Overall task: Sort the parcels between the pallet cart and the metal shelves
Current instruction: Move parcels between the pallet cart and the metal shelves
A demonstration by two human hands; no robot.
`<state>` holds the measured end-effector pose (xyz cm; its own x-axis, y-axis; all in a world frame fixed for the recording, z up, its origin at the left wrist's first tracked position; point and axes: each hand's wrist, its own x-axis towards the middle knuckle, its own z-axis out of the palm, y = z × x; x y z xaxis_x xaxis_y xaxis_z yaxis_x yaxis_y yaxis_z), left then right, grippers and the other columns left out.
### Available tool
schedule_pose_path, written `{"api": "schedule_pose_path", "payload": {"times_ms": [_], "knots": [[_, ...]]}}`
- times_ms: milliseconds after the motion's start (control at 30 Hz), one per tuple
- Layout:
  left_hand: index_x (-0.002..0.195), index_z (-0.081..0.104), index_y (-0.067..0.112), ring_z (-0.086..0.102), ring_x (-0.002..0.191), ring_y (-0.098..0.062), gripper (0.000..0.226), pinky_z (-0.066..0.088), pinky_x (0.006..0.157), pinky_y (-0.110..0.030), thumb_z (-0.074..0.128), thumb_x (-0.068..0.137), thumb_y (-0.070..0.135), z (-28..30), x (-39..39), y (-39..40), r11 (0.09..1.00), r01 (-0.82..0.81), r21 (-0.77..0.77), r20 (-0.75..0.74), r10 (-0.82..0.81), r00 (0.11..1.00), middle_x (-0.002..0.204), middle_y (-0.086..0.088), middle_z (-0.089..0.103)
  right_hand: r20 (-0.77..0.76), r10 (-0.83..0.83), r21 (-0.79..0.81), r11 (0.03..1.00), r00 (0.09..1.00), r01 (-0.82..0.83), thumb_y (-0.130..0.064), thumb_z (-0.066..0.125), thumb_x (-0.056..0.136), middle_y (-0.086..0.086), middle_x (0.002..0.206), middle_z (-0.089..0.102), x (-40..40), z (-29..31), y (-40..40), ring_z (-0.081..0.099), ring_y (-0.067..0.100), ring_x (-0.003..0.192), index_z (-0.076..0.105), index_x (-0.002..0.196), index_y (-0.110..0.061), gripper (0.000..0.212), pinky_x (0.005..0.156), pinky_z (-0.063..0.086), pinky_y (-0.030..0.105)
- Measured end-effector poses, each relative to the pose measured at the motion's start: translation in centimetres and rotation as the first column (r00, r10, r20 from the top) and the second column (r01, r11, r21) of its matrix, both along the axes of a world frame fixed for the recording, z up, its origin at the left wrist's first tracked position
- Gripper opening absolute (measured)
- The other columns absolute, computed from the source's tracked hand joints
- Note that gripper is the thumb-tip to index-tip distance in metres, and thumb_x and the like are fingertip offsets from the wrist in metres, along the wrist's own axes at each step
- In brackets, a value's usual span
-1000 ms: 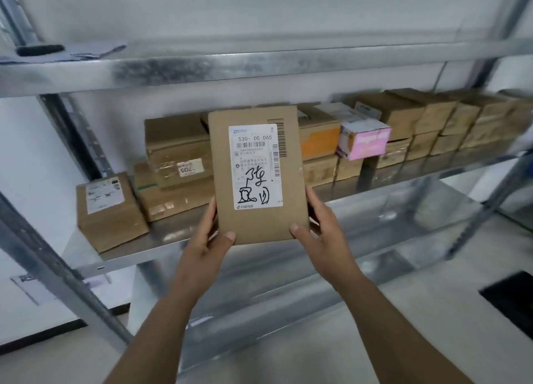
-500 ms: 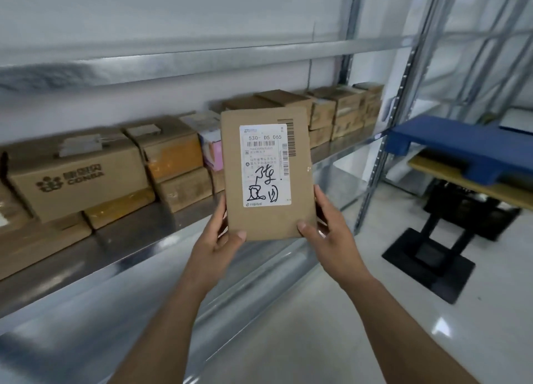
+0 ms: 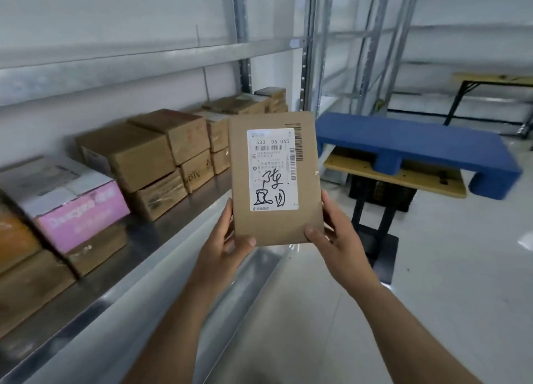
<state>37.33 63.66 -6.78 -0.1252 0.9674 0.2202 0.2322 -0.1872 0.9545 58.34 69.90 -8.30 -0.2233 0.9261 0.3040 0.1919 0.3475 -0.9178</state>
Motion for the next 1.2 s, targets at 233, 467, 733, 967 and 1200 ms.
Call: {"api": "schedule_pose_path", "payload": {"times_ms": [233, 467, 733, 967, 1200], "knots": [[0.144, 0.017, 0.048, 0.052, 0.116, 0.005, 0.076, 0.045, 0.08, -0.005, 0.063, 0.088, 0.025, 0.5, -0.2, 16.0, 0.994, 0.108, -0.006, -0.03, -0.108, 0.994, 0.135, 0.018, 0.049, 0.02, -0.117, -0.029, 0.993, 0.993, 0.118, -0.03, 0.061, 0.09, -0.018, 0.132, 0.043, 0.6, 1.3, 12.9, 0.045, 0.005, 0.123, 0.021, 0.139, -0.06, 0.07, 0.106, 0.041, 0.042], [0.143, 0.019, 0.05, 0.05, 0.122, -0.007, 0.076, 0.044, 0.102, -0.038, 0.061, 0.082, 0.034, 1.0, 0.8, 29.8, 0.972, 0.233, -0.023, -0.026, -0.234, 0.972, 0.139, 0.017, 0.046, -0.021, -0.243, -0.028, 0.97, 0.97, 0.242, -0.029, 0.062, 0.09, -0.031, 0.128, 0.042, 1.7, 1.8, 23.7, 0.045, 0.006, 0.123, 0.022, 0.122, -0.077, 0.07, 0.103, 0.044, 0.037], [0.138, 0.034, 0.031, 0.057, 0.112, -0.002, 0.071, 0.049, 0.096, -0.032, 0.062, 0.074, 0.04, -0.1, 6.2, 42.8, 0.942, 0.325, -0.081, -0.027, -0.328, 0.944, 0.128, 0.011, 0.056, -0.005, -0.401, -0.059, 0.915, 0.916, 0.4, -0.026, 0.06, 0.091, -0.011, 0.131, 0.05, 6.9, 0.8, 33.8, 0.049, 0.013, 0.121, 0.026, 0.136, -0.06, 0.066, 0.102, 0.044, 0.046], [0.138, 0.034, 0.034, 0.057, 0.11, -0.003, 0.074, 0.049, 0.087, -0.024, 0.059, 0.071, 0.053, 0.0, 12.4, 55.6, 0.92, 0.375, -0.113, -0.092, -0.386, 0.918, 0.129, 0.01, 0.055, 0.004, -0.456, -0.082, 0.887, 0.89, 0.455, -0.027, 0.06, 0.091, -0.012, 0.129, 0.052, 12.9, 0.5, 45.5, 0.05, 0.013, 0.118, 0.026, 0.142, -0.051, 0.065, 0.1, 0.046, 0.046], [0.129, 0.034, 0.049, 0.051, 0.108, 0.005, 0.047, 0.041, 0.087, -0.019, 0.057, 0.088, 0.041, 0.8, 17.1, 67.5, 0.919, 0.367, -0.143, -0.107, -0.383, 0.917, 0.12, 0.025, 0.052, 0.072, -0.462, -0.1, 0.878, 0.884, 0.467, -0.031, 0.058, 0.093, -0.008, 0.13, 0.05, 17.5, 1.2, 57.9, 0.051, 0.011, 0.114, 0.024, 0.144, -0.046, 0.063, 0.092, 0.043, 0.03]]}}
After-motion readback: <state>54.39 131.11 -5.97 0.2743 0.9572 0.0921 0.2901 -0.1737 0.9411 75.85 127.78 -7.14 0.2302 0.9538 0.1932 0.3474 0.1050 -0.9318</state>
